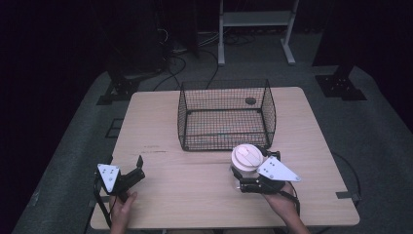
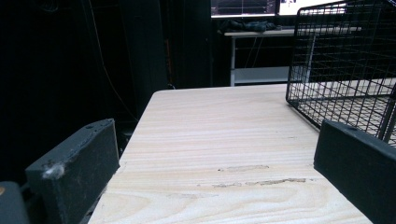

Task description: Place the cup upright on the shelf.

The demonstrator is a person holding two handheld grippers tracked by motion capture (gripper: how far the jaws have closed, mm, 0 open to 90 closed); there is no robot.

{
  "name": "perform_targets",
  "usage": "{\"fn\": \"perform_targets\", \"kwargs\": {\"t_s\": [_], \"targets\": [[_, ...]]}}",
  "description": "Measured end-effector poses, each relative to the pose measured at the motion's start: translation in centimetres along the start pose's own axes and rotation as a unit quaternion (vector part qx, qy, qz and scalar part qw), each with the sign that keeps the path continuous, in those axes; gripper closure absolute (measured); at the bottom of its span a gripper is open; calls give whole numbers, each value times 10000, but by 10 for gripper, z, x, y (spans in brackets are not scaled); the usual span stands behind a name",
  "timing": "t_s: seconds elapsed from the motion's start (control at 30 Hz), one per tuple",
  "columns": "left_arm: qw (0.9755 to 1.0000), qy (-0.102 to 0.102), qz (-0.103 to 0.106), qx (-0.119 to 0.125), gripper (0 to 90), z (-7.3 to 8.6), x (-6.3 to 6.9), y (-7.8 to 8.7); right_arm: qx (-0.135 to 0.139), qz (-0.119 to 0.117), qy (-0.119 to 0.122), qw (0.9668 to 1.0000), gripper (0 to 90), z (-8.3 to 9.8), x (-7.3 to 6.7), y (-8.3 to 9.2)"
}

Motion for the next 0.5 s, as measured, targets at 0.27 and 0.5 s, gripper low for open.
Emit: {"fn": "perform_targets", "kwargs": {"t_s": [0.27, 0.5], "targets": [[10000, 20, -4, 5, 0, 0, 0, 0, -127, -51, 87, 9999, 39, -2, -1, 2], [10000, 23, -6, 5, 0, 0, 0, 0, -112, -107, 130, 9998, 40, -10, 0, 4]]}}
Point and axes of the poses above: each handheld gripper's, and its own axes: y roughly backward along the jaws, z roughly out of its underside, x roughly to its right, the point moved 6 cm from there along -y, roughly forward along the jaws
